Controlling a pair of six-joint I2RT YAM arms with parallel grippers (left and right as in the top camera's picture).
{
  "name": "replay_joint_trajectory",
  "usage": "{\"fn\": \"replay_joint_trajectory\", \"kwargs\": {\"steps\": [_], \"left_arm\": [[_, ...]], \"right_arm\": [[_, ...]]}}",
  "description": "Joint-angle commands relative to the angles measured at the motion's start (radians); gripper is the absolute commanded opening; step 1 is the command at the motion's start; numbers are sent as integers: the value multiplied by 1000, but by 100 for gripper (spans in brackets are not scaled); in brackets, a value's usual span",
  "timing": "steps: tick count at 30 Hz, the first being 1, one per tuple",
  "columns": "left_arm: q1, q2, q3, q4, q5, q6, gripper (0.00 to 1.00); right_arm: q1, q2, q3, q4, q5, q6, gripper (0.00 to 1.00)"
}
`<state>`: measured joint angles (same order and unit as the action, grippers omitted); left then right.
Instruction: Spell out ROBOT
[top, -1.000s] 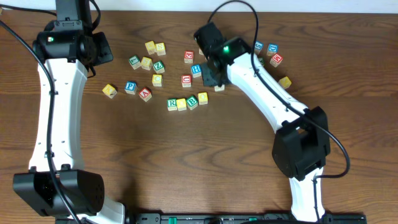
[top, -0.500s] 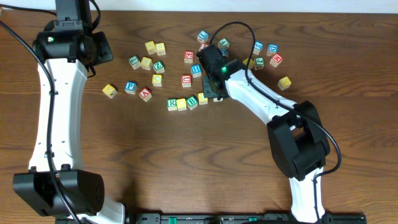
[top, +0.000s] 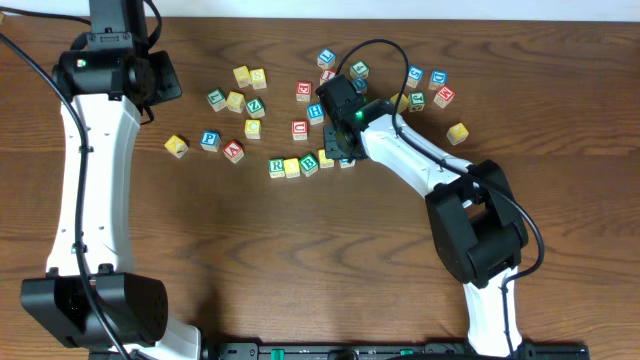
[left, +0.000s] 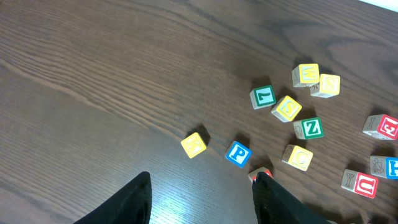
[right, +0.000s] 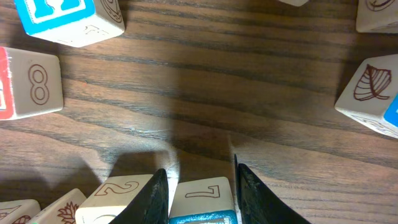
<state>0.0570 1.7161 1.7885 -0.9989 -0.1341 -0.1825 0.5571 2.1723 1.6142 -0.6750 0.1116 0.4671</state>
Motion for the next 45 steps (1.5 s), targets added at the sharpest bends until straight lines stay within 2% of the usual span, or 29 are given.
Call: {"fn": "replay_joint_trajectory", "kwargs": {"steps": [1,6,7,12,17,21,24,26,28,29,35,45], "left_arm": [[2,12,6,-2,-8,2,52],[2,12,6,-2,-5,2,50],[1,7,7,9,15,3,46],[0,-61,9,77,129,2,46],[-22,-78,2,-18,229,-18,46],[-58,-58,-95,-92,266,-53,29],[-72,-53,-192,-58,266,-85,20],[-89,-53,-301,19,266,-108,8],[-108,-53,-382,99,274,-108,8],[-119,-51,-416,137,280,-107,8],[-169,3,-537,288,280,-107,8],[-175,138,-539,341,285,-108,8]], "right_arm": [[-6,19,-8,4,2,12,31],[-9,13,7,16,1,11,35],[-13,2,22,9,0,11,34],[-28,-103,82,-18,-16,-10,38],[-33,-179,84,-86,-31,-18,36],[-77,-165,84,-227,-90,7,32],[-102,-144,80,-266,-97,-17,25],[-111,-119,76,-268,-105,-50,16],[-113,-92,76,-266,-129,-68,4],[-113,-79,76,-265,-133,-68,1],[-112,10,76,-238,-150,-51,1],[-114,31,74,-214,-144,-30,1]]}}
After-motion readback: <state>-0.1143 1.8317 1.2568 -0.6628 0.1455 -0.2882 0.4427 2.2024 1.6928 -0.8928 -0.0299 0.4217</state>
